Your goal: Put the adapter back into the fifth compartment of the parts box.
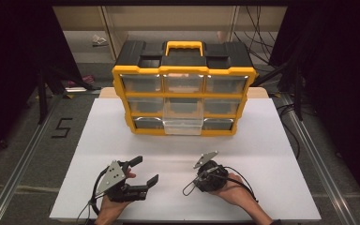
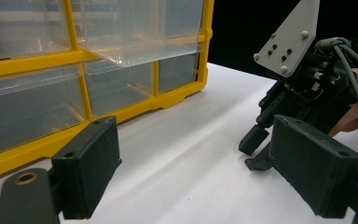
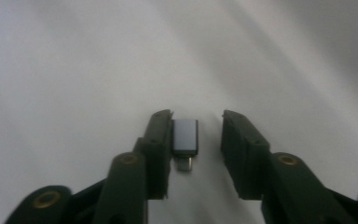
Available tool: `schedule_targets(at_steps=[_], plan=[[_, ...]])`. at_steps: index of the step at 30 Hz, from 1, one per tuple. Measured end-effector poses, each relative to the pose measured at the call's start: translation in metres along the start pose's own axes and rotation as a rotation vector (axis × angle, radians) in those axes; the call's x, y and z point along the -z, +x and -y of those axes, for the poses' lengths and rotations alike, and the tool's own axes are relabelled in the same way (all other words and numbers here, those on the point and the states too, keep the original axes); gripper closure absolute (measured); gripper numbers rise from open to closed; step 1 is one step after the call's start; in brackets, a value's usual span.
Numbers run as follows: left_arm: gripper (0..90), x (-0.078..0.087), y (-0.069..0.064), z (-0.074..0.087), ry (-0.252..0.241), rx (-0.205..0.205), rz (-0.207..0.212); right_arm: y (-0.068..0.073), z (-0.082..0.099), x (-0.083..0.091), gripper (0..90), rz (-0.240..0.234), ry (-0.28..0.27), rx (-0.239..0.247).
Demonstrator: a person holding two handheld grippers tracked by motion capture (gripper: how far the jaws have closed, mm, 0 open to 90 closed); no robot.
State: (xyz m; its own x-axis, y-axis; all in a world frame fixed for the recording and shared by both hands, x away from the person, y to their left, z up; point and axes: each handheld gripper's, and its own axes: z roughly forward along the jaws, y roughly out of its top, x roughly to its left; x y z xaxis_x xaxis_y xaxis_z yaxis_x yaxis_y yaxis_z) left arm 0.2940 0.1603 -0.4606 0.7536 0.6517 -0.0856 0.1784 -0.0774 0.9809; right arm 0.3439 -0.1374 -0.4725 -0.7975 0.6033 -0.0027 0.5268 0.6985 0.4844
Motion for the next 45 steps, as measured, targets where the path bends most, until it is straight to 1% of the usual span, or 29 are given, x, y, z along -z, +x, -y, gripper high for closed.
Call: schedule_targets(at_steps=[1, 3, 5, 6, 9, 14, 15, 18, 22, 30, 33, 34, 45], plan=[[16.0, 0.000, 0.000, 0.000, 0.000, 0.001, 0.000, 0.000, 0.000, 0.001, 68.4, -0.005, 0.009, 0.009], [16.0, 0.000, 0.000, 0.000, 0.000, -0.001, 0.000, 0.002, 0.000, 0.000, 71.3, -0.010, 0.006, 0.006], [16.0, 0.000, 0.000, 0.000, 0.000, -0.001, 0.000, 0.002, -0.001, 0.000, 74.7, -0.016, 0.008, 0.019], [16.1, 0.000, 0.000, 0.000, 0.001, -0.001, 0.000, 0.002, -0.001, 0.000, 75.7, -0.015, 0.006, 0.025], [16.1, 0.000, 0.000, 0.000, 0.001, -0.001, -0.001, 0.002, -0.001, 0.001, 75.9, -0.020, 0.006, 0.021], [16.1, 0.000, 0.000, 0.000, -0.001, 0.000, -0.002, -0.001, -0.003, 0.009, 76.0, -0.020, -0.038, 0.028], [16.1, 0.000, 0.000, 0.000, 0.000, 0.000, -0.002, 0.000, -0.003, 0.011, 76.0, -0.020, -0.043, 0.022], [16.1, 0.000, 0.000, 0.000, -0.001, 0.000, -0.003, -0.001, -0.004, 0.014, 76.0, -0.019, -0.053, 0.024], [16.1, 0.000, 0.000, 0.000, -0.002, 0.000, -0.003, -0.002, -0.004, 0.018, 76.0, -0.016, -0.080, 0.027], [16.1, 0.000, 0.000, 0.000, -0.001, 0.001, -0.002, 0.000, -0.007, 0.028, 76.0, -0.020, -0.129, 0.031], [16.1, 0.000, 0.000, 0.000, -0.001, 0.001, -0.003, 0.001, -0.009, 0.033, 76.0, -0.023, -0.160, 0.041], [16.1, 0.000, 0.000, 0.000, -0.001, 0.000, -0.003, 0.001, -0.009, 0.033, 76.0, -0.023, -0.160, 0.041], [16.2, 0.000, 0.000, 0.000, -0.001, 0.000, -0.002, 0.002, -0.012, 0.049, 76.1, -0.026, -0.232, 0.050]])
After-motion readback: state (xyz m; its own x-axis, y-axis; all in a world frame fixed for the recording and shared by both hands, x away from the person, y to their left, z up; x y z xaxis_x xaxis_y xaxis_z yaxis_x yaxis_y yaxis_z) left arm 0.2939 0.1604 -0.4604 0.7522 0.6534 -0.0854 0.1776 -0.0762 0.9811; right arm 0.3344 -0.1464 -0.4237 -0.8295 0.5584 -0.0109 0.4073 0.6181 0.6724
